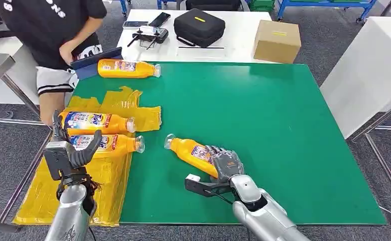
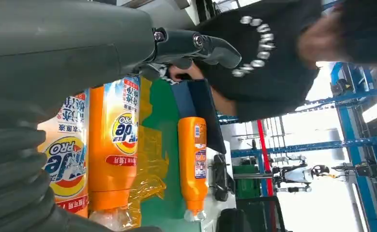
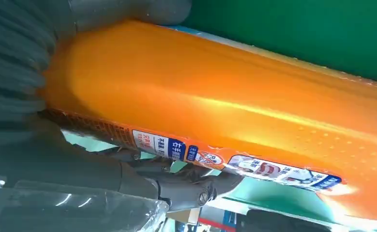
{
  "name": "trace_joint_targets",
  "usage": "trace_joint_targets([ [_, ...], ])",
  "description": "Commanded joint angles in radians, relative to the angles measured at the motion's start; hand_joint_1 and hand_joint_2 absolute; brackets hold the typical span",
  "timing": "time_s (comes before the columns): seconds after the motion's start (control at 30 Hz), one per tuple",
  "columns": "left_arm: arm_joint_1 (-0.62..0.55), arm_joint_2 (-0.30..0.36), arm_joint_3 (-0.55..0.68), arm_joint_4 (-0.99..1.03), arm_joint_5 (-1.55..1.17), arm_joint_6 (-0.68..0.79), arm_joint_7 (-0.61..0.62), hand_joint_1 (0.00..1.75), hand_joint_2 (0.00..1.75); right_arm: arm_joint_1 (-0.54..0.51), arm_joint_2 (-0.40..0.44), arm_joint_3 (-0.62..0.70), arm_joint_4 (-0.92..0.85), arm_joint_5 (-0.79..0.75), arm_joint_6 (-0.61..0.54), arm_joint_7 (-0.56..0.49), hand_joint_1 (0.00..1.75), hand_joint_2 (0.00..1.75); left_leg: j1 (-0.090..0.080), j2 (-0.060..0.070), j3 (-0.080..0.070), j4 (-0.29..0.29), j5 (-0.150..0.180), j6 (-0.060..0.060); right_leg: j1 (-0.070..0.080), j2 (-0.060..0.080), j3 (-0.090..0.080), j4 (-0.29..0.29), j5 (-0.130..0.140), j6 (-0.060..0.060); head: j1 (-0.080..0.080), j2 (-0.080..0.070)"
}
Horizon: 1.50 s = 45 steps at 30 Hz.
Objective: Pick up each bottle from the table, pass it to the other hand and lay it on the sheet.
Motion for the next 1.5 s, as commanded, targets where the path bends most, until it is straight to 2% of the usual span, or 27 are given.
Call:
trace_joint_targets([
  [0.03, 0.007, 0.021, -0.027, -0.019, 0.005, -0.007, 0.004, 0.0, 1.75, 0.069, 0.008, -0.076, -0.048, -0.013, -0.087, -0.014, 1.75, 1.75, 0.001, -0.002, 0.001, -0.001, -0.001, -0.004, 0.001, -0.003, 0.002, -0.001, -0.001, -0.003, 0.0, 0.0],
  [0.2, 0.048, 0.017, -0.063, -0.112, 0.004, -0.043, 0.026, 0.0, 1.75, 0.116, 0.014, -0.157, -0.244, -0.073, -0.211, -0.087, 1.75, 1.75, 0.001, -0.003, -0.003, 0.0, -0.001, -0.004, 0.001, -0.002, 0.0, 0.0, -0.002, -0.002, 0.0, 0.0],
  [0.23, 0.051, 0.017, -0.079, -0.122, -0.001, -0.055, 0.035, 0.0, 1.75, 0.123, 0.021, -0.175, -0.268, -0.089, -0.251, -0.11, 1.75, 1.75, 0.0, -0.003, -0.006, -0.001, 0.001, -0.002, 0.001, -0.001, 0.005, -0.001, 0.001, 0.0, 0.0, 0.0],
  [0.3, 0.054, 0.017, -0.106, -0.134, -0.008, -0.076, 0.052, 0.0, 1.75, 0.138, 0.041, -0.205, -0.301, -0.121, -0.313, -0.148, 1.75, 1.75, 0.0, -0.002, -0.011, 0.001, 0.001, -0.003, 0.003, 0.0, 0.004, 0.002, 0.001, 0.001, 0.0, 0.0],
  [0.37, 0.052, 0.022, -0.144, -0.142, -0.023, -0.11, 0.083, 0.0, 1.75, 0.148, 0.066, -0.229, -0.345, -0.165, -0.385, -0.203, 1.75, 1.75, 0.0, -0.001, -0.01, 0.002, -0.001, -0.003, 0.003, 0.0, 0.005, 0.002, 0.0, 0.001, 0.0, 0.0],
  [0.53, 0.048, 0.018, -0.186, -0.157, -0.066, -0.122, 0.128, 0.0, 1.75, 0.117, 0.093, -0.242, -0.353, -0.19, -0.417, -0.231, 1.75, 1.75, 0.0, -0.001, -0.015, 0.001, 0.002, -0.002, 0.003, 0.0, -0.001, 0.002, 0.002, 0.001, 0.0, 0.0],
  [0.73, 0.051, 0.032, -0.185, -0.15, -0.07, -0.122, 0.136, 0.0, 1.75, 0.087, 0.111, -0.245, -0.324, -0.213, -0.446, -0.263, 1.75, 1.75, 0.0, 0.001, -0.015, 0.001, 0.001, -0.003, 0.003, 0.001, -0.002, 0.001, 0.002, 0.001, 0.0, 0.0],
  [0.83, 0.049, 0.035, -0.19, -0.149, -0.023, -0.187, 0.163, 0.0, 1.75, 0.07, 0.117, -0.239, -0.313, -0.254, -0.463, -0.3, 1.75, 1.75, 0.0, 0.0, -0.016, 0.0, 0.002, -0.002, 0.003, 0.001, -0.003, 0.001, 0.003, 0.002, 0.0, 0.0],
  [0.87, 0.044, 0.039, -0.198, -0.145, 0.007, -0.243, 0.192, 0.0, 1.75, 0.058, 0.122, -0.232, -0.297, -0.297, -0.461, -0.336, 1.75, 1.75, 0.0, 0.001, -0.014, 0.001, 0.0, -0.004, 0.003, 0.001, -0.001, 0.002, 0.001, 0.001, 0.0, 0.0],
  [0.93, 0.032, 0.047, -0.204, -0.128, 0.061, -0.333, 0.222, 0.0, 1.75, 0.025, 0.133, -0.212, -0.236, -0.438, -0.366, -0.417, 1.75, 1.75, 0.0, 0.0, -0.015, 0.001, 0.001, -0.003, 0.003, 0.001, -0.001, 0.002, 0.002, 0.001, 0.0, 0.0],
  [0.97, 0.024, 0.057, -0.218, -0.115, 0.095, -0.397, 0.23, 0.0, 1.75, 0.014, 0.14, -0.206, -0.205, -0.535, -0.274, -0.467, 1.75, 1.75, 0.0, 0.001, -0.016, 0.001, 0.002, -0.002, 0.003, 0.001, -0.003, 0.001, 0.003, 0.001, 0.0, 0.0],
  [1.03, 0.007, 0.072, -0.236, -0.087, 0.139, -0.478, 0.246, 0.0, 1.75, -0.012, 0.153, -0.207, -0.135, -0.611, -0.228, -0.557, 1.75, 1.75, 0.0, 0.001, -0.016, 0.0, 0.002, -0.003, 0.003, 0.002, -0.003, 0.001, 0.003, 0.001, 0.0, 0.0],
  [1.27, 0.005, 0.072, -0.236, -0.085, 0.139, -0.478, 0.246, 0.0, 1.75, -0.013, 0.155, -0.207, -0.129, -0.613, -0.23, -0.561, 1.75, 1.75, 0.0, 0.0, -0.016, 0.0, 0.001, -0.003, 0.003, 0.001, -0.003, 0.001, 0.002, 0.001, 0.0, 0.0],
  [1.33, -0.026, 0.092, -0.256, -0.055, 0.218, -0.583, 0.277, 0.0, 1.75, -0.048, 0.167, -0.2, -0.075, -0.648, -0.158, -0.59, 1.75, 1.75, 0.0, 0.0, -0.017, 0.0, 0.002, -0.002, 0.003, 0.0, -0.004, 0.001, 0.003, 0.001, 0.0, 0.0],
  [1.43, -0.094, 0.1, -0.29, -0.001, 0.28, -0.652, 0.324, 0.0, 1.75, -0.113, 0.212, -0.213, 0.053, -0.672, -0.163, -0.662, 1.75, 1.75, 0.0, 0.0, -0.016, 0.001, 0.001, -0.004, 0.003, 0.0, -0.002, 0.002, 0.001, 0.0, 0.0, 0.0],
  [1.5, -0.1, 0.101, -0.295, 0.001, 0.28, -0.651, 0.323, 0.0, 1.75, -0.119, 0.217, -0.213, 0.065, -0.676, -0.164, -0.672, 1.75, 1.75, 0.0, 0.0, -0.017, 0.001, 0.002, -0.003, 0.003, 0.001, -0.004, 0.002, 0.003, 0.001, 0.0, 0.0],
])
